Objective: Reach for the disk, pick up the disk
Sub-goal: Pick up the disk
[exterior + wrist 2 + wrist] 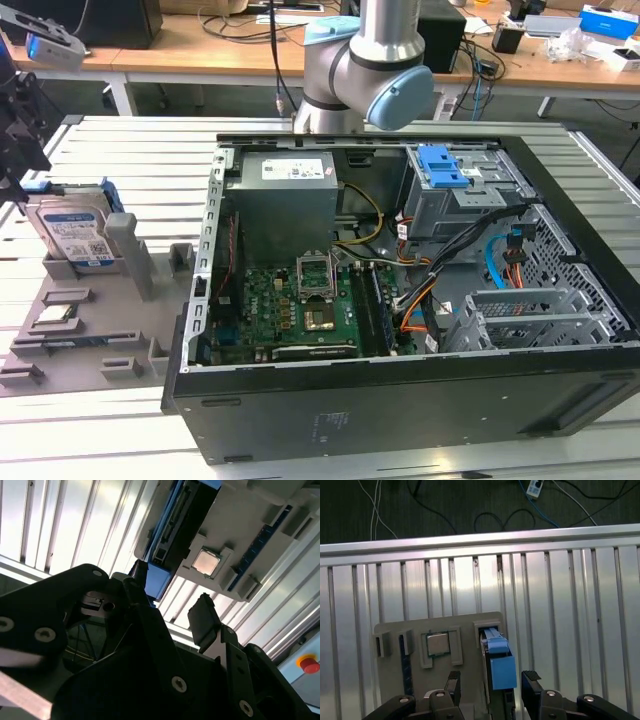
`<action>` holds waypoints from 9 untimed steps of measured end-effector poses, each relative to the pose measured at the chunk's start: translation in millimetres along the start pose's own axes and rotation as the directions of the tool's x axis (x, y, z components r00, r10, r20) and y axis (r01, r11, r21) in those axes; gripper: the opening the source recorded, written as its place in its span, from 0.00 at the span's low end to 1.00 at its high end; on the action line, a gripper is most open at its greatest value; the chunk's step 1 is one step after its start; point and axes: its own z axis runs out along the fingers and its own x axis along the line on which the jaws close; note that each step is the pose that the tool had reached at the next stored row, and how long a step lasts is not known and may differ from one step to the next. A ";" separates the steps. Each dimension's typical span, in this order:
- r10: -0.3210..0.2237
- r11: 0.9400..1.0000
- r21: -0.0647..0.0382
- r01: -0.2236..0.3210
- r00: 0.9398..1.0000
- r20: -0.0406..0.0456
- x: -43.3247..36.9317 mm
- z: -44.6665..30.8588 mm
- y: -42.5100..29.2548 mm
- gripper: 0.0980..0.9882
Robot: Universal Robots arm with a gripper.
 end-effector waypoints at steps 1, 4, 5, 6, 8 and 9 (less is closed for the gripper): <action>0.000 1.000 0.000 0.000 1.000 0.000 0.0 0.4 0.0 0.56; 0.000 1.000 0.000 0.000 1.000 0.000 0.0 2.3 -0.1 0.56; 0.000 1.000 0.000 0.000 1.000 0.000 0.0 2.7 -0.1 0.56; 0.000 1.000 0.000 0.000 1.000 0.000 0.0 3.3 -0.2 0.56; 0.000 1.000 0.000 0.000 1.000 0.000 0.0 4.9 -0.2 0.56; 0.000 1.000 0.000 0.000 1.000 0.000 -0.2 5.7 -0.4 0.56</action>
